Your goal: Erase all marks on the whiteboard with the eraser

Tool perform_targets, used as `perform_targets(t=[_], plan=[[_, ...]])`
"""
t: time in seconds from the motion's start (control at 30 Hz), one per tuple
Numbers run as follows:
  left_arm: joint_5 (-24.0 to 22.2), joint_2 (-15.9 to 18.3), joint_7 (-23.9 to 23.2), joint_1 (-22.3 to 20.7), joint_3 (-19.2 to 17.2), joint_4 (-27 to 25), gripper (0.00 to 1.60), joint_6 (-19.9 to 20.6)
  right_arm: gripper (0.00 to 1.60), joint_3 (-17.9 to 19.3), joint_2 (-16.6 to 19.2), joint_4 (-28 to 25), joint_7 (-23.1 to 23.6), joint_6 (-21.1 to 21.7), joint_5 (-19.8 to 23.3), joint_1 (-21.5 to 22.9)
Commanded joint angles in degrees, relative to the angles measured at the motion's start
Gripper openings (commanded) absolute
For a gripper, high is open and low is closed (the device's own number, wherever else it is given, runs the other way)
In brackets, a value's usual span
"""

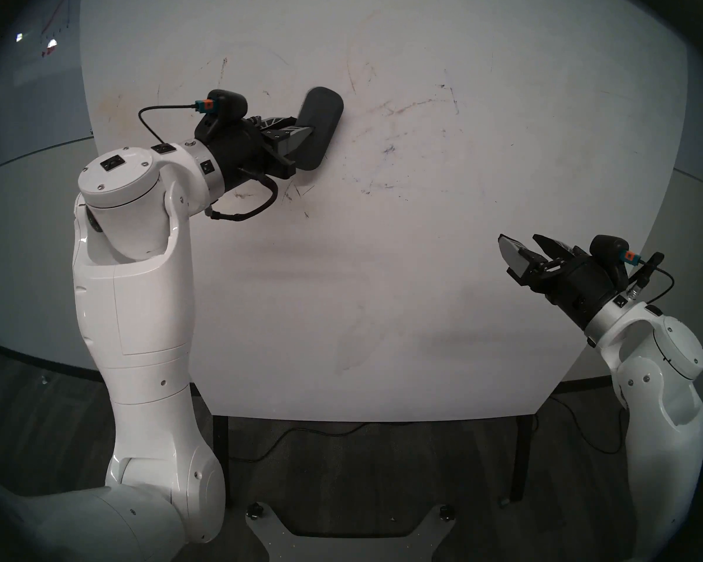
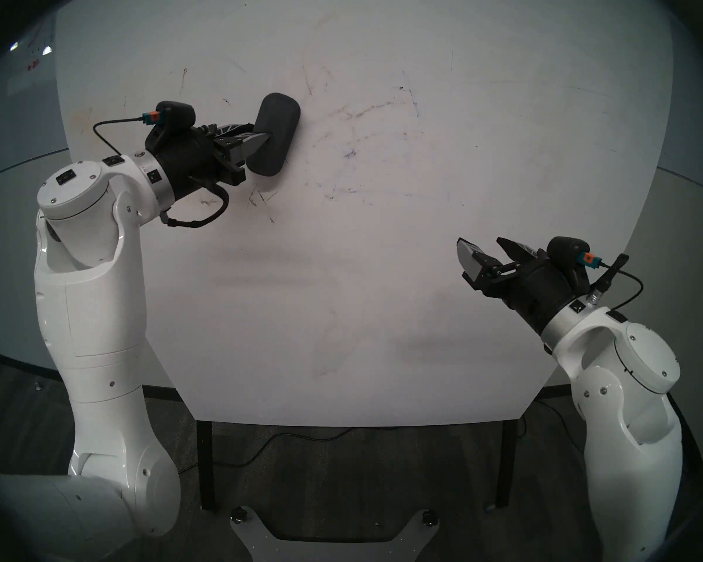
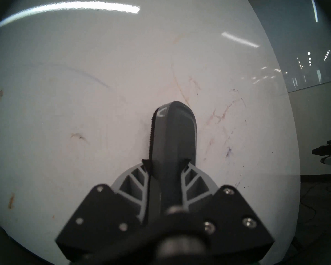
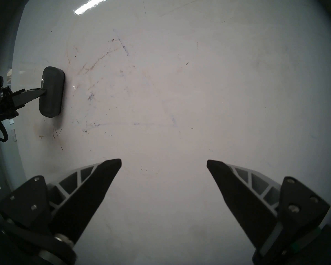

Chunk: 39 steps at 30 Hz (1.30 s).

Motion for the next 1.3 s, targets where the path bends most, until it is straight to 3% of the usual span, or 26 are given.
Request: perform_targets(t=[0.0, 0.27, 0.87, 1.27], plan=[[-1.54, -2.59, 1.73, 4.96, -4.92, -4.36, 0.00, -0.10, 1.60, 0.02, 0.11, -1.08, -0.21, 0.05, -0.03, 0.51], [-1.96, -3.70, 4.05, 5.61, -9.74, -2.63, 0.00, -2.18, 1.60, 0.01, 0.09, -1.11, -0.27, 0.11, -0.04, 0.52], [-1.16, -2.64, 5.57, 4.43, -12.83, 2.22, 0.00, -4.21, 1.60, 0.01, 0.05, -1.13, -0.28, 0.18, -0.07, 0.55], [-5.46, -3.72, 0.26, 7.06, -13.50, -6.23, 0.00, -4.30, 1.60, 0.02, 0.04, -1.05, -0.17, 0.12, -0.08, 0.55]])
